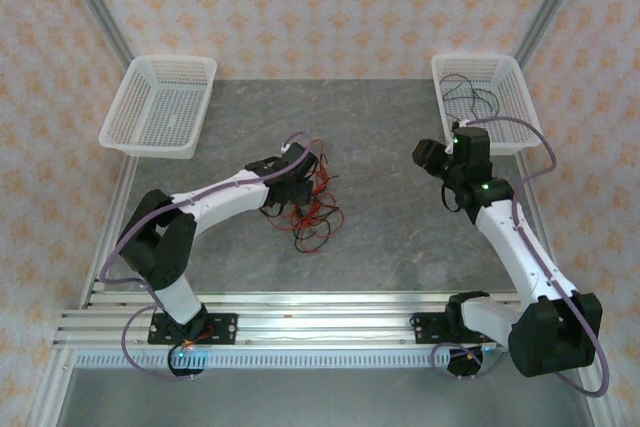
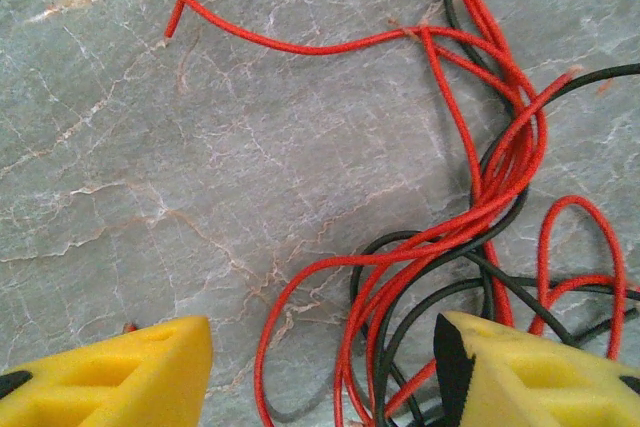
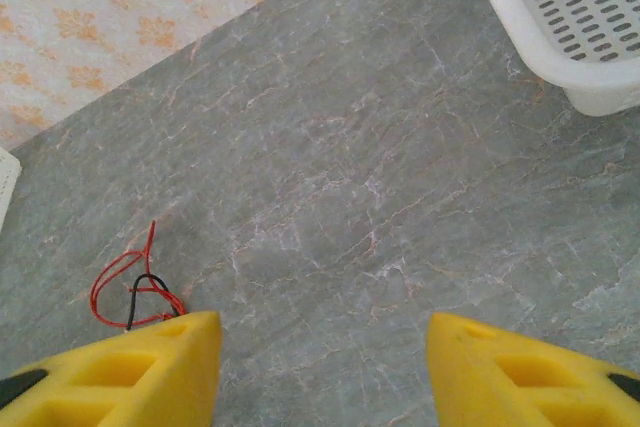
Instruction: Untangle the cables
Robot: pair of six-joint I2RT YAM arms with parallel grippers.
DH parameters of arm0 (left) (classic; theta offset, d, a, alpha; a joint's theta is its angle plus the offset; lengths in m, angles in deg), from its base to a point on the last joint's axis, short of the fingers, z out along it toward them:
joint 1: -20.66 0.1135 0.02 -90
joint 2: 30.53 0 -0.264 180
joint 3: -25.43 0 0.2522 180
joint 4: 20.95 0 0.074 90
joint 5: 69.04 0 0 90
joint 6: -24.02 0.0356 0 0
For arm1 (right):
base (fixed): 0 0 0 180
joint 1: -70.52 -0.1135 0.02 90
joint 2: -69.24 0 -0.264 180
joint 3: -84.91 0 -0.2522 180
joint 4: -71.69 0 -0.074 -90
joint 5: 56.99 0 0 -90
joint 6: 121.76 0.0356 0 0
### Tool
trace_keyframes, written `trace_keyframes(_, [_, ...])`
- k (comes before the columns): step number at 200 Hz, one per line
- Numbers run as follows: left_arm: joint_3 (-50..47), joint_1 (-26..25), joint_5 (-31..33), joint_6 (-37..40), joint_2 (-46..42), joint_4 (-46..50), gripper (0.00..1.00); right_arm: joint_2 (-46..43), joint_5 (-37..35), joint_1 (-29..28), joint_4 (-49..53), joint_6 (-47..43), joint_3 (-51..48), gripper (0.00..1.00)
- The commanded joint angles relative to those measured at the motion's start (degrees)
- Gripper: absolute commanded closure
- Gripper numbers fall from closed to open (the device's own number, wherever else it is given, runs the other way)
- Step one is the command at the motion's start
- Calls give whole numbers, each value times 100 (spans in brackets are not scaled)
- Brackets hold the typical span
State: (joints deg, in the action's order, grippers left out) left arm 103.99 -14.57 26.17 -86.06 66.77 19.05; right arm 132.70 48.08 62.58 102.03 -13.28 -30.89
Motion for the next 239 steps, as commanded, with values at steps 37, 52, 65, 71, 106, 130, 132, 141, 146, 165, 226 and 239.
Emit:
trace_keyframes(37, [30,2,418,-119,719,64,39,-224,-22,-14,-126,69,-86,44])
trace_keyframes(52, [93,7,562,-124,866,88,39,-230,-30,-12,-120,69,-119,44])
trace_keyframes(65, [129,11,612,-113,950,77,39,-246,-54,-12,-115,64,-153,44])
trace_keyframes(71, [130,13,612,-97,972,46,39,-257,-70,-14,-115,63,-169,44])
trace_keyframes(106, [117,66,567,-6,1147,-98,40,-264,-96,-8,-136,64,-227,44])
trace_keyframes(130, [36,121,438,4,1169,-227,41,-265,-115,-11,-116,55,-236,44])
trace_keyframes(132, [27,119,415,4,1169,-247,41,-269,-122,-13,-112,45,-236,44])
trace_keyframes(141, [-26,121,282,-13,1096,-330,41,-264,-155,-10,-85,28,-236,44])
trace_keyframes(146, [-53,120,207,-24,1042,-376,41,-270,-191,-14,-62,15,-227,44])
trace_keyframes(165, [-52,112,-81,-171,939,-388,41,-328,-336,-14,101,-65,-196,44])
trace_keyframes(226, [-172,-395,-701,-913,600,-1071,39,-909,-783,-9,568,-246,-211,43])
trace_keyframes(239, [-14,-398,-449,-979,412,-843,37,-960,-756,-12,660,-271,-183,43])
